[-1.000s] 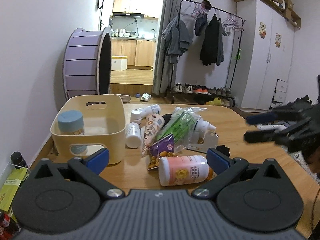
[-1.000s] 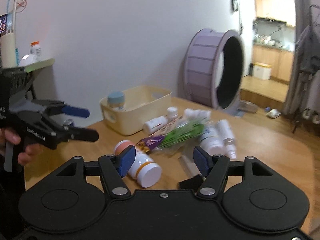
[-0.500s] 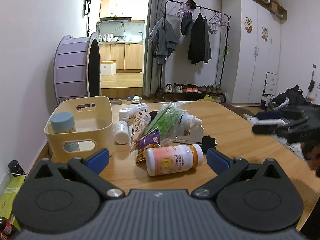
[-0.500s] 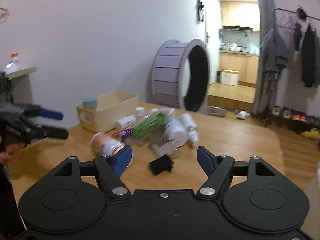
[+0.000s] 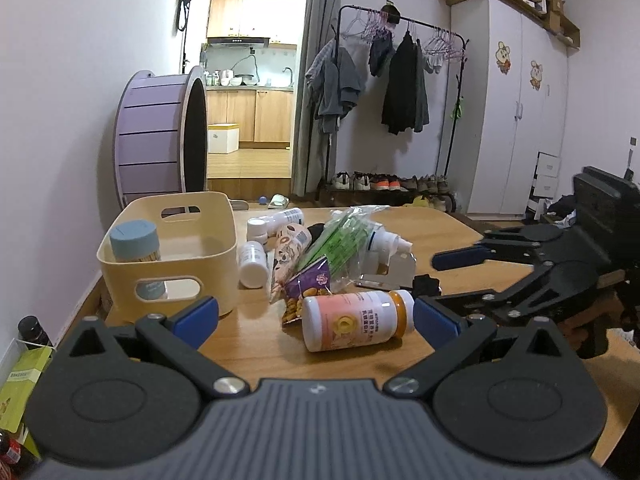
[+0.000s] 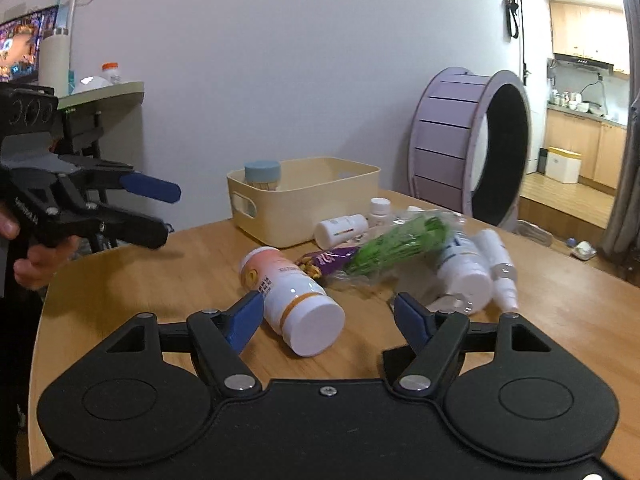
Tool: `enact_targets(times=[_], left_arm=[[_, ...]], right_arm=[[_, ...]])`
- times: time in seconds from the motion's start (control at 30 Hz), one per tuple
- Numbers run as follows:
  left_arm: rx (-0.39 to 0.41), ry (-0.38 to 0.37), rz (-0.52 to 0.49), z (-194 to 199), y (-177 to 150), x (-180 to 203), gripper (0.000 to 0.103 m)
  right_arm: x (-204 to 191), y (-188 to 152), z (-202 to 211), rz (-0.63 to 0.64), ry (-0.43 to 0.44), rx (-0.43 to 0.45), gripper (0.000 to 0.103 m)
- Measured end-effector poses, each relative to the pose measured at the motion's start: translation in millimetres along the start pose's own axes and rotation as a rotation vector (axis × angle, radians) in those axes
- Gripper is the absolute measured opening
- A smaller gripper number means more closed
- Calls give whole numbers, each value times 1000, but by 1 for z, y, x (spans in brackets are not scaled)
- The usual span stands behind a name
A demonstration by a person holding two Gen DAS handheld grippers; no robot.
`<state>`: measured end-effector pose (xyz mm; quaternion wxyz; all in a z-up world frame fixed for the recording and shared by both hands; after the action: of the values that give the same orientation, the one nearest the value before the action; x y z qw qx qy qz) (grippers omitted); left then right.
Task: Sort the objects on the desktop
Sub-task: 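Reach the right tool to the lying white pill bottle and grasp it, then lift the pill bottle upright with the right tool while the left tool grasps it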
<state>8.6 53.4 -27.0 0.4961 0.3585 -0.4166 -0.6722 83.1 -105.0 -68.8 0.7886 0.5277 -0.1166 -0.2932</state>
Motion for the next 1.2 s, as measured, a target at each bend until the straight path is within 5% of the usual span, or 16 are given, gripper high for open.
enact_targets(times=[0.47,0.5,0.53,0.67,0.93,1.2], left_arm=[[19,-25,18,3,5,3,103],[20,-24,19,3,6,3,103],[19,-23,19,3,6,3,103],[16,-14,22,3,6,2,103],[18,-7,26,3,8,3,103],[4,-11,-2,-3,7,9,103]], right_arm=[[-4,-7,-33,17,61,-118,69],[-5,-8,-35,19,68,-126,67],[-6,-8,-36,17,75,-135,54],[-10,-9,-36,-3,86,-145,50],[-15,18,6,-33,60,-15,43],[-38,20,2,-30,109,-18,43]])
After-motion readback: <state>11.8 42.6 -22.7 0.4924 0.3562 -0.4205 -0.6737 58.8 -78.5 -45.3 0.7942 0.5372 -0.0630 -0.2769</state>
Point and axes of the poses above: each gripper's, at about its wrist camera, not at the fingertips, and z roughly against the way its jaws point, x to its right, y to its top, the point moved 7 cm from there along -z, roughly the way its jaws point, and after that the axes turned 8 degrees about -z, right-handed, at the moved point
